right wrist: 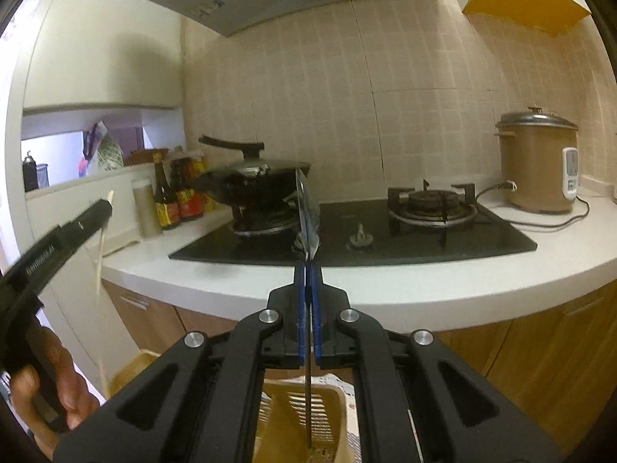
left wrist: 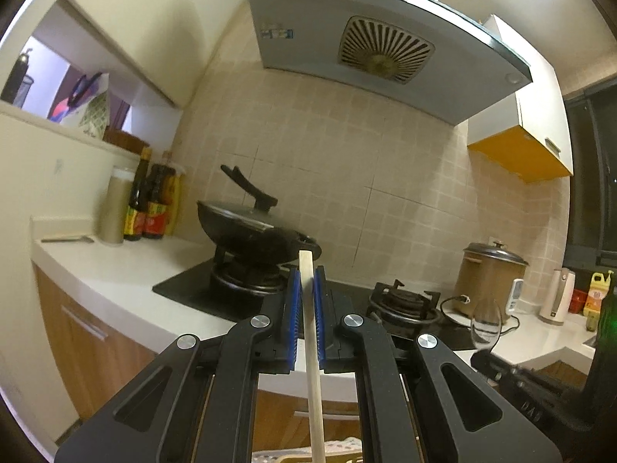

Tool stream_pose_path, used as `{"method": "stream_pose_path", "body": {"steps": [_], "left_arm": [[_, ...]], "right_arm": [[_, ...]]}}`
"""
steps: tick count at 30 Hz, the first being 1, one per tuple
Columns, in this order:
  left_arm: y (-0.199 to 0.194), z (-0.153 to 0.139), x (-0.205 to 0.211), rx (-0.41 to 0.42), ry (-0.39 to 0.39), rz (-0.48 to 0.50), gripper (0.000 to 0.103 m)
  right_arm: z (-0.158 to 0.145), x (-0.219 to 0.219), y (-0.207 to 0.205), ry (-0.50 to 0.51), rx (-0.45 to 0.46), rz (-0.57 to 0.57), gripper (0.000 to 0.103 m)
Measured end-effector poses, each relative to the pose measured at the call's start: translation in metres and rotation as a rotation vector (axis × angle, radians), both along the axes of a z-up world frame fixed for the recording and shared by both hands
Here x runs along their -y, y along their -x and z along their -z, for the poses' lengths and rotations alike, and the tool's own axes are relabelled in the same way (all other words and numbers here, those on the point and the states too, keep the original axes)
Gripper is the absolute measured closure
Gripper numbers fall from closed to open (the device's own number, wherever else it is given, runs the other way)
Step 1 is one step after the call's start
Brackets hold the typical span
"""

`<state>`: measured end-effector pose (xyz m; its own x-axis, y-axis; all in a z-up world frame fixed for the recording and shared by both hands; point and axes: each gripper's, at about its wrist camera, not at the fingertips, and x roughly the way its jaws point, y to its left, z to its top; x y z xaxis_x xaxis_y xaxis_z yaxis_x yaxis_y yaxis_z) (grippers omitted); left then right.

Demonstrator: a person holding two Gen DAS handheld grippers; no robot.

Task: Organize utensils

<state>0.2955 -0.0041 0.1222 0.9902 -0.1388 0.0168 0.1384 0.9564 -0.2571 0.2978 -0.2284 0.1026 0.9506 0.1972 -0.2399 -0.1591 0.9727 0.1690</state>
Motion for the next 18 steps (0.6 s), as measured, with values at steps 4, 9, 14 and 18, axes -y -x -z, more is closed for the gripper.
{"method": "stream_pose_path", "body": {"steps": [4, 9, 14, 18], "left_arm": [[0.0, -0.01, -0.013, 0.009, 0.074, 0.078, 0.098], [-0.005, -0.018, -0.007, 0.057, 0.039, 0.083, 0.098], [-0.013, -0.001, -0.002, 0.048, 0.021, 0.074, 0.098], [-0.005, -0.002, -0.004, 0.071, -0.01, 0.068, 0.098]], "right_arm": [[0.004, 0.003, 0.002, -0.013, 0.0, -0.016, 0.101], [0.006, -0.002, 0.004, 0.006, 0.015, -0.022, 0.101], [0.014, -0.001, 0.001, 0.005, 0.005, -0.026, 0.101], [0.019, -0.001, 0.002, 0.0, 0.001, -0.037, 0.101]]}}
